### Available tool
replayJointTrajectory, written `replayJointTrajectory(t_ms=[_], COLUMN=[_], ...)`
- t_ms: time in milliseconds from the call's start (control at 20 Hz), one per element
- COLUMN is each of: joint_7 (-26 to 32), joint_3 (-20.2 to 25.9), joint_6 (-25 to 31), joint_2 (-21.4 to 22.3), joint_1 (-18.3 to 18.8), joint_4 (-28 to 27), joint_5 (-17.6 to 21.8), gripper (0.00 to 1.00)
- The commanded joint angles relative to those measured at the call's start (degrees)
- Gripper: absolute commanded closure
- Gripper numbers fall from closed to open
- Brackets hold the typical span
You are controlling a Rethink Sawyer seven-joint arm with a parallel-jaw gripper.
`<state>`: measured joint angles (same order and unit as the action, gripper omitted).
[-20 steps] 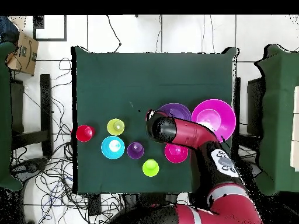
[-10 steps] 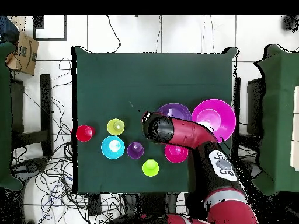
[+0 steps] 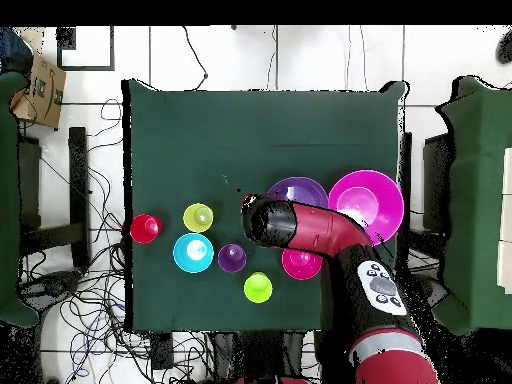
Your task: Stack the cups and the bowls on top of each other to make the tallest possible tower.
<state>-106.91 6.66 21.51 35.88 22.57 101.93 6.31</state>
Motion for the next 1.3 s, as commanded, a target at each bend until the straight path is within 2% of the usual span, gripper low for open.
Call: replayJointTrajectory(t_ms=[50,300,450,750,900,1300], joint_7=[-0.97,-1.06,-2.29,-3.6,-4.0,-5.14], joint_3=[4.27,3.97,2.14,0.48,0.39,0.08], joint_6=[5.55,6.23,9.82,15.14,15.53,14.05], joint_2=[-0.45,0.75,4.49,7.74,7.92,5.07], joint_1=[-1.36,-1.65,-3.63,-6.24,-6.83,-7.94], joint_4=[1.94,2.46,3.39,2.46,2.19,0.44], joint_5=[1.53,1.59,1.02,0.38,0.37,0.6], gripper=[0.0,0.0,0.0,0.0,0.0,0.0])
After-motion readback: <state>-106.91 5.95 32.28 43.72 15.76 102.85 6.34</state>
